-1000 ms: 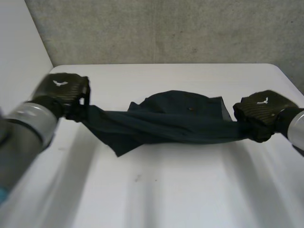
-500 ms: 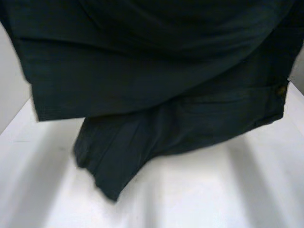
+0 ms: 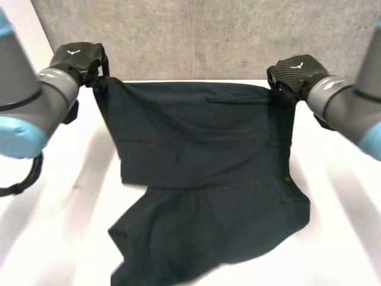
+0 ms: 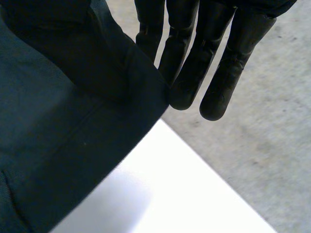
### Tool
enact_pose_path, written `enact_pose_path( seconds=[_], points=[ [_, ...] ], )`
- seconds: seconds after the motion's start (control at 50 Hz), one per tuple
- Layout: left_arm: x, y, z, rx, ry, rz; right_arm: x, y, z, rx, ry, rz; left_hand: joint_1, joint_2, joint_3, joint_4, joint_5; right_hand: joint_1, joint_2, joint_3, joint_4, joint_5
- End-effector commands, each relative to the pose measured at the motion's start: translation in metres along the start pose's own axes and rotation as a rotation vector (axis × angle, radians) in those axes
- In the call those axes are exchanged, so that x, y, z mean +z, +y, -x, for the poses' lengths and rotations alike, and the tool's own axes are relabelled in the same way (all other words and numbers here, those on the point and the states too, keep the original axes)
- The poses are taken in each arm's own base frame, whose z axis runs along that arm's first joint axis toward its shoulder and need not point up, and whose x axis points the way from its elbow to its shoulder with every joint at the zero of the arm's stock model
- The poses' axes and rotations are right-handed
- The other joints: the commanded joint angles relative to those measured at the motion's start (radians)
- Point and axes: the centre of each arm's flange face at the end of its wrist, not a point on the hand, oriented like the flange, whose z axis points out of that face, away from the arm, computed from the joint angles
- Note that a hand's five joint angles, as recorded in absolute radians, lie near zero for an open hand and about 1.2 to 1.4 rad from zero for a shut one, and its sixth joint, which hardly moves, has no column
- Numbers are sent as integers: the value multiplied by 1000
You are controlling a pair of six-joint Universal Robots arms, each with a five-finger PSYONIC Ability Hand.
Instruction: Fold the shorts.
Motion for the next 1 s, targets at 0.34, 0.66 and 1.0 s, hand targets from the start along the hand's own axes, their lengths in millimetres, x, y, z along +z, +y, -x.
enact_pose_path(
  seconds=[0.34,0.66,1.0],
  points=[
    [81,44,-30,237,-128,-287,62,22,19,-108,215,-217,-943,-1023,-1016,-1026,-986,-790,-989,-1030,-1017,-981],
    [-64,52,-22,222,-2,98,-53,63,39,-52,-141,167,-899,-978,-971,-982,-942,-695,-894,-935,-922,-886],
    [-200,113,-46,93,188,404,-99,132,54,-39,-284,201,-599,-678,-672,-682,-642,-287,-485,-527,-513,-478]
  ],
)
